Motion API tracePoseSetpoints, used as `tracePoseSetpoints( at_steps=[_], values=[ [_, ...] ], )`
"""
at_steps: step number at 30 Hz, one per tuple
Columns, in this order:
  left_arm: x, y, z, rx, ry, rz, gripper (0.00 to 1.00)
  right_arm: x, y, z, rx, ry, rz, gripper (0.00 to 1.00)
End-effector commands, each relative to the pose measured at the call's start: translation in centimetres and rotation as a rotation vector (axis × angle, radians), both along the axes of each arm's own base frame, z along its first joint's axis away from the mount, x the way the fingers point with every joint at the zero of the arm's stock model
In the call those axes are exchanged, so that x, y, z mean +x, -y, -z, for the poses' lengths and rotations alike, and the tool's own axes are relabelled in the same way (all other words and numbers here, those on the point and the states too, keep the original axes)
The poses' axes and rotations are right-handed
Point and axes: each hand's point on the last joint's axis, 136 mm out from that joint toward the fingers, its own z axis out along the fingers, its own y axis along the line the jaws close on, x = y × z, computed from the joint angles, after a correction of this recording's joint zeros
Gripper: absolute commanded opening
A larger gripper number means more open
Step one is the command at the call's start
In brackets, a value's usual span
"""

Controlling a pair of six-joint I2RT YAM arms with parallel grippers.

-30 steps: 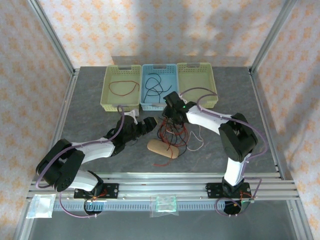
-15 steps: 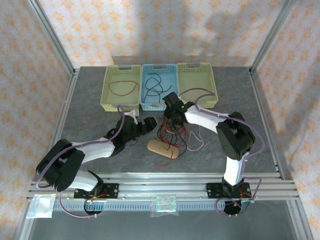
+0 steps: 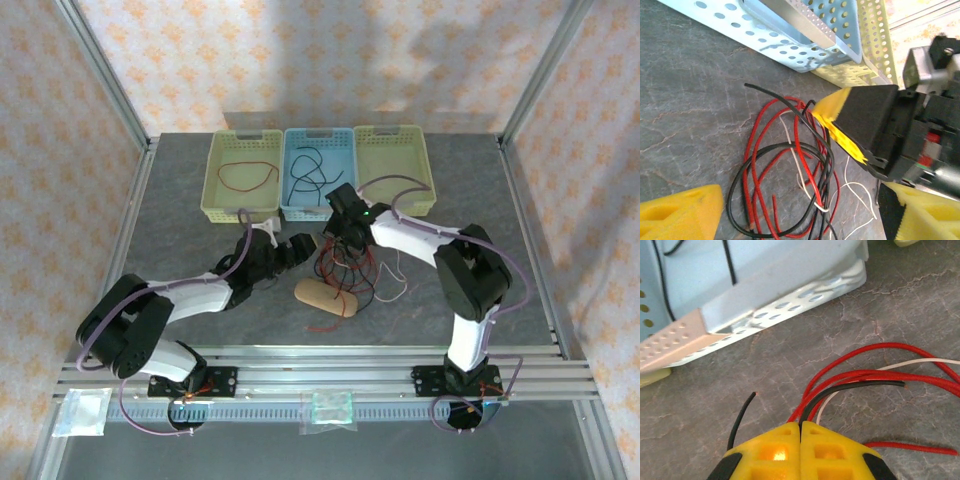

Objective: Untangle the cables

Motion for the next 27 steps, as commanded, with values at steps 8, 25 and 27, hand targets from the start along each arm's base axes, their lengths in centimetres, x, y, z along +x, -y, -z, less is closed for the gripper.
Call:
tracePoseSetpoints(
  at_steps=[8, 25, 27],
  values=[
    [4.4, 3.3, -1.7, -0.012, 0.018, -0.005, 0.86, -1.9, 1.4, -9.2, 0.13, 0.177, -0.006, 0.0],
    [3.9, 8.2, 3.2, 0.041, -0.086, 0.093, 0.87, -3.2, 3.1, -23.7, 0.291, 0.478, -0.014, 0.0],
    [3.7, 8.2, 3.7, 0.046, -0.093, 0.095, 0.87, -3.1, 3.5, -25.6, 0.291, 0.525, -0.007, 0.0]
  ],
)
